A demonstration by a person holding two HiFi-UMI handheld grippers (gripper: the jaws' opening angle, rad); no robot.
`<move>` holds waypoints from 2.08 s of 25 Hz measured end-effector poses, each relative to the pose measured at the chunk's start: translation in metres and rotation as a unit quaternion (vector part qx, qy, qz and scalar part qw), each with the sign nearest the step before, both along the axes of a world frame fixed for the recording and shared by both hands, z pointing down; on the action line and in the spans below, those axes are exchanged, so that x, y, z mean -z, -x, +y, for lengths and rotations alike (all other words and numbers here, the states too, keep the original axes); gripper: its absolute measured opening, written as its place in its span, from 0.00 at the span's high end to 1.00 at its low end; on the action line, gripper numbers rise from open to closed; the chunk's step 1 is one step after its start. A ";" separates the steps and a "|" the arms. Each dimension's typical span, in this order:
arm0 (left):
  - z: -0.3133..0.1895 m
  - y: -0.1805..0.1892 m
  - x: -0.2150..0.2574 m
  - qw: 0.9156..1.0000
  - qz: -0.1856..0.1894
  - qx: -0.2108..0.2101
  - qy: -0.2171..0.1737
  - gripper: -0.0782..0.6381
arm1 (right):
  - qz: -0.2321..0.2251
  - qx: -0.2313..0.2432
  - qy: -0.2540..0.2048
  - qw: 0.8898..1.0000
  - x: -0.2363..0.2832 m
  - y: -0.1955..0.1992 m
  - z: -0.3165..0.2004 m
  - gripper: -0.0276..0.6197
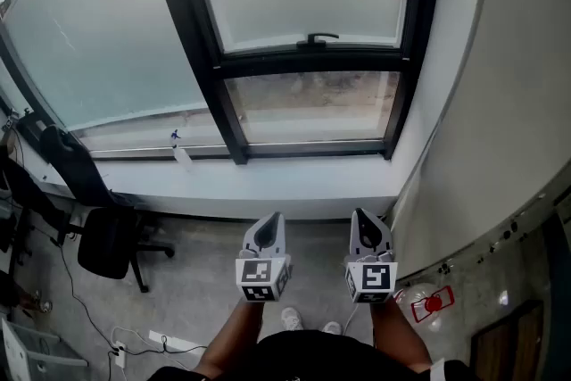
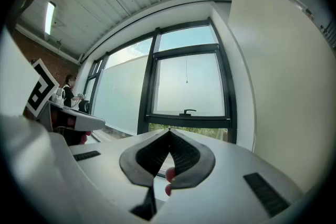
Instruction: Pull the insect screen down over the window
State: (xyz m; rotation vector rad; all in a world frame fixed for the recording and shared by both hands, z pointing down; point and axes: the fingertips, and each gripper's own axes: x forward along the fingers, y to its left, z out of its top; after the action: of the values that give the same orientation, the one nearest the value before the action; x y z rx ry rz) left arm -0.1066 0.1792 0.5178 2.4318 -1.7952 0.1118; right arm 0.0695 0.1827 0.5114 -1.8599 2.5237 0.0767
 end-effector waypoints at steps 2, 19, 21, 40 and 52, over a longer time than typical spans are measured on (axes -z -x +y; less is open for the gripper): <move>-0.001 0.004 -0.002 1.000 0.000 0.000 -0.002 0.89 | -0.023 0.010 -0.002 1.000 0.007 0.005 0.001 0.95; -0.003 0.028 -0.011 1.000 -0.004 -0.007 -0.004 0.89 | 0.015 0.000 -0.003 1.000 0.001 0.030 -0.002 0.95; -0.003 0.027 -0.009 1.000 0.001 -0.007 -0.004 0.89 | 0.013 -0.002 -0.002 1.000 -0.001 0.029 -0.002 0.95; -0.022 0.069 -0.011 1.000 -0.008 -0.008 -0.005 0.89 | 0.014 -0.023 0.032 0.999 -0.013 0.056 -0.032 0.95; -0.053 0.092 -0.018 1.000 -0.013 -0.025 -0.002 0.89 | 0.031 -0.050 0.026 0.998 -0.008 0.060 -0.060 0.95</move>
State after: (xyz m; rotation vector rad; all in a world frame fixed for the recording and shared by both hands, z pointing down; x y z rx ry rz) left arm -0.1985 0.1266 0.5355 2.4908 -1.7471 0.1449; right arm 0.0100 0.1229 0.5195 -2.0341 2.4948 0.0704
